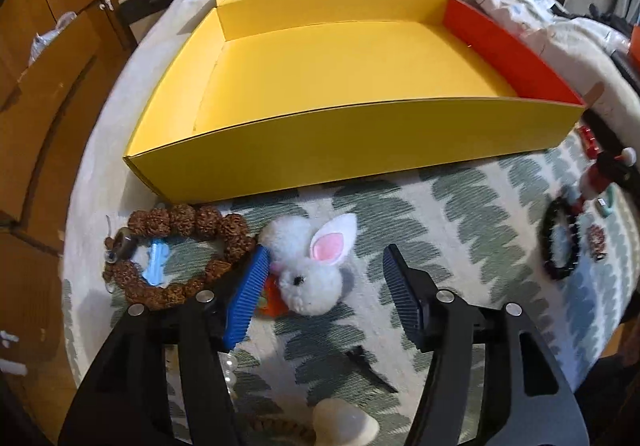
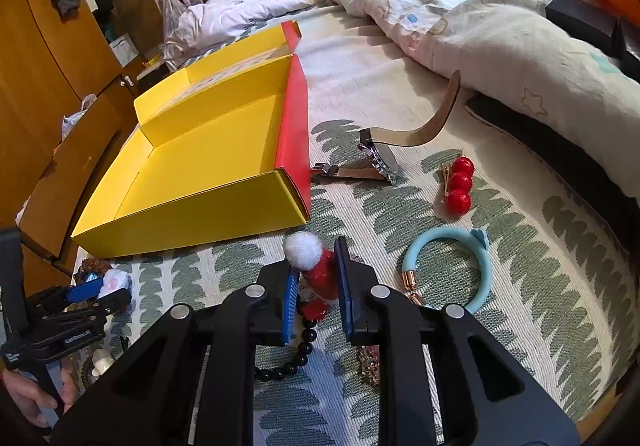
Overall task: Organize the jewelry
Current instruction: 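Carry the bunny and Santa figure into the yellow box and open both tools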
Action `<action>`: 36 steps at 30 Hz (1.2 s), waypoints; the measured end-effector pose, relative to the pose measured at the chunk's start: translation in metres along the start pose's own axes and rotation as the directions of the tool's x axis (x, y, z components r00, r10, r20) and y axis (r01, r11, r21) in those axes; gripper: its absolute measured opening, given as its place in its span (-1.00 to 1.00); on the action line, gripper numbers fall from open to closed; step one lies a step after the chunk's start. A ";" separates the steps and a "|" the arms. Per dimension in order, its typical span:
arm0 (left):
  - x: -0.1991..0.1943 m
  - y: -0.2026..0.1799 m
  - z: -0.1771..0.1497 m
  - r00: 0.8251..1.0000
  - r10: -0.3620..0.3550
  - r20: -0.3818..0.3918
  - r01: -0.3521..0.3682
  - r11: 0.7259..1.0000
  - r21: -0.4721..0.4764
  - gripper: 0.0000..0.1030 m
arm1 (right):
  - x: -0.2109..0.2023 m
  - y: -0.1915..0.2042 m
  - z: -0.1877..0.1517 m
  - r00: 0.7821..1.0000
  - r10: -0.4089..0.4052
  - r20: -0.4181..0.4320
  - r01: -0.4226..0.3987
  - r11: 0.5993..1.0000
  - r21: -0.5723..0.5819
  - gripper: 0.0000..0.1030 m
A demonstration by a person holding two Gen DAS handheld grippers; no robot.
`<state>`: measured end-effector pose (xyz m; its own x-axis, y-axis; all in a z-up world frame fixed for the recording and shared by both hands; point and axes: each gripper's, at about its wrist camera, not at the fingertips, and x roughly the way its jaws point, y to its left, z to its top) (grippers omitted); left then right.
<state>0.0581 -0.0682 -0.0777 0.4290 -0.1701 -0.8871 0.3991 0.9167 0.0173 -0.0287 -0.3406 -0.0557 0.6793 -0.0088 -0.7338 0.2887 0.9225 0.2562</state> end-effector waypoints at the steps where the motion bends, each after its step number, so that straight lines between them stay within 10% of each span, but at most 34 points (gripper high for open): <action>1: 0.002 0.000 0.000 1.000 0.016 -0.002 -0.016 1.000 0.003 0.16 | 0.000 0.000 0.000 1.000 -0.001 0.000 0.001 1.000 0.000 -0.64; 13: 0.010 0.006 0.002 0.997 0.077 -0.005 -0.077 0.997 0.012 -0.41 | -0.004 -0.001 0.002 1.000 0.012 0.010 -0.012 1.000 0.006 -0.64; 36: -0.058 0.021 0.040 0.984 -0.087 0.152 0.094 0.995 -0.035 -0.45 | -0.056 0.052 0.043 0.979 0.158 0.133 -0.144 0.984 -0.107 -0.75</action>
<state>0.0743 -0.0535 -0.0079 0.5109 -0.3026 -0.8046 0.4089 0.9089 -0.0822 -0.0227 -0.3092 0.0262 0.7998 0.0855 -0.5942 0.1141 0.9501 0.2903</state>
